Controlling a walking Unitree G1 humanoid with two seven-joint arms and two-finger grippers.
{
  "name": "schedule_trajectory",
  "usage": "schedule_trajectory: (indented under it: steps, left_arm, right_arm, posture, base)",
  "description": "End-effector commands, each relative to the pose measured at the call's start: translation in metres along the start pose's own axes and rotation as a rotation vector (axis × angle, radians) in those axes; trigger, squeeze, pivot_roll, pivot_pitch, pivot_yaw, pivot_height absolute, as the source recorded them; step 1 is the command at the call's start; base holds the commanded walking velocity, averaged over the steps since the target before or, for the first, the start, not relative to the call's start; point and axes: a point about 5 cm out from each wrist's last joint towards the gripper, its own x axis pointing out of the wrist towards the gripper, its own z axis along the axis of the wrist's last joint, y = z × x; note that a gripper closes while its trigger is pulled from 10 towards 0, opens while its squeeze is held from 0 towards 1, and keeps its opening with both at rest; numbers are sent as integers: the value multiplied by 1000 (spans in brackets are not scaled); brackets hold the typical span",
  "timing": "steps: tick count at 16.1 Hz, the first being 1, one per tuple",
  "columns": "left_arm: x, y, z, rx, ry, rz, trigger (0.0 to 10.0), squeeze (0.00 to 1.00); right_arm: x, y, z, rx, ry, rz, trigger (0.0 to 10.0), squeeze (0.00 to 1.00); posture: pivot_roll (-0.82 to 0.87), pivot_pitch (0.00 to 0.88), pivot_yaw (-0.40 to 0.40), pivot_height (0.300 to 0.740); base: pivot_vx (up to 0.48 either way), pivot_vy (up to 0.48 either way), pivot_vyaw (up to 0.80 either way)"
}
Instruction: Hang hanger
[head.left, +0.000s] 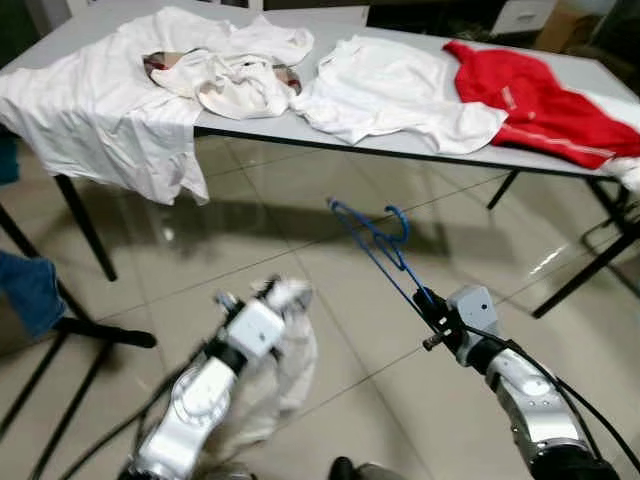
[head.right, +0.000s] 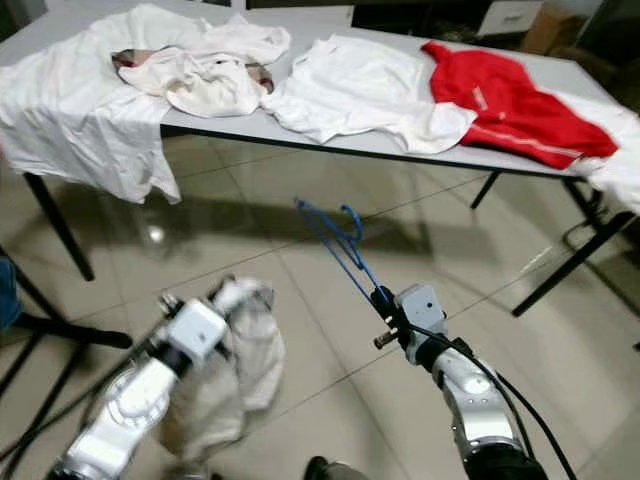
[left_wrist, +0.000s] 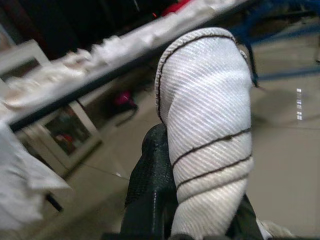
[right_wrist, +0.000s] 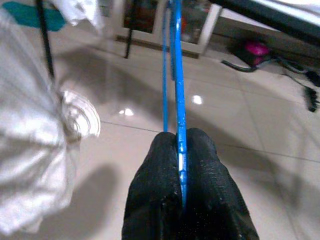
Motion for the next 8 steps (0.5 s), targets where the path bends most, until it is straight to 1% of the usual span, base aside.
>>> schedule_trajectory:
  steps: [1,2,3,4,5,6,7,8]
  left_arm:
    - [9,6,21,-2,-96,9,10000,0]
    - [7,11,25,0,-115,6,10000,0]
    - [2,20,26,15,-129,8,10000,0]
    - [3,24,24,38,-123,17,10000,0]
    - [3,32,20,53,-106,50,10000,0]
    - [4,43,23,49,-105,113,10000,0]
    - [7,54,26,21,-112,174,10000,0]
    - [7,56,27,20,-113,187,10000,0]
  right_arm:
    - [-4,1,-4,-31,23,39,10000,0]
    - [-4,6,-5,-41,24,68,10000,0]
    - [0,17,-6,-40,18,108,10000,0]
    - [0,20,-7,-35,14,126,10000,0]
    - [0,23,-10,-8,18,131,10000,0]
    - [-1,27,-11,4,23,155,10000,0]
    - [0,29,-11,-2,29,184,10000,0]
    - [0,29,-11,-10,33,192,10000,0]
  posture:
    - [219,79,-50,740]
    - [216,91,-52,740]
    - [221,72,-60,740]
    - [225,69,-64,740]
    - [249,52,-73,740]
    - [251,69,-93,740]
    - [255,64,-101,740]
    - [256,72,-116,740]
  base:
    - [0,0,0]
    - [0,0,0]
    - [0,0,0]
    - [0,0,0]
    - [0,0,0]
    - [0,0,0]
    - [0,0,0]
    - [0,0,0]
